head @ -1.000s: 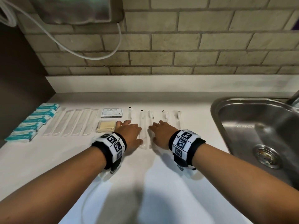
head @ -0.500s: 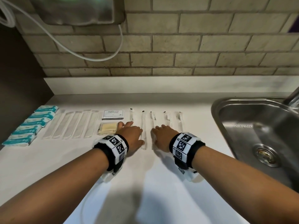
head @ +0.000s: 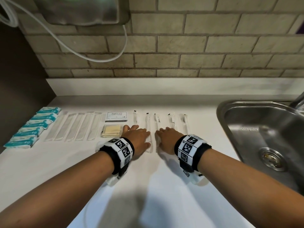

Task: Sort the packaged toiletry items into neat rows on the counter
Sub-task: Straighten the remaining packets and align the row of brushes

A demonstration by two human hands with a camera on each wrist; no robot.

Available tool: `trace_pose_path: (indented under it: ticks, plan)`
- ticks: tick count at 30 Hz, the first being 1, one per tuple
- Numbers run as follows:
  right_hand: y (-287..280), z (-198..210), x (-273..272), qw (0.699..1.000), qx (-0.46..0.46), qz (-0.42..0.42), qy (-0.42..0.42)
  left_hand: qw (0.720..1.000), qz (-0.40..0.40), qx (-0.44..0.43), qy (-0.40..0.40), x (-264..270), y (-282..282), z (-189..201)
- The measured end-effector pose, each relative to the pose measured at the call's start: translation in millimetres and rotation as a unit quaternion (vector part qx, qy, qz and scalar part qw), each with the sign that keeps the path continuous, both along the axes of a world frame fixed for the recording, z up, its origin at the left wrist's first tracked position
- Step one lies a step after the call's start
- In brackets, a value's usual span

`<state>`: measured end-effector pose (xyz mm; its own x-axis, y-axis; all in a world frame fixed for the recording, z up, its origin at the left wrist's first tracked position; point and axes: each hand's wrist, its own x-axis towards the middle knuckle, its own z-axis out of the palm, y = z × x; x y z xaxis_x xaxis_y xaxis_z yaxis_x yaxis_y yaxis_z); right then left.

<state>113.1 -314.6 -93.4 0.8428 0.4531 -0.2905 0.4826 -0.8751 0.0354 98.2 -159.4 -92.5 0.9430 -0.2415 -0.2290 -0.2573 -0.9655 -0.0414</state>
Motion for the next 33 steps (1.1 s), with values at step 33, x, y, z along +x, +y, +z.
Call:
trace_pose_path:
  ticks: [33]
  plan:
    - [37.4, 0.6, -2.5, 1.000, 0.005, -0.003, 0.002, 0.999, 0.019, 0.033, -0.023, 5.9, 28.3, 11.5]
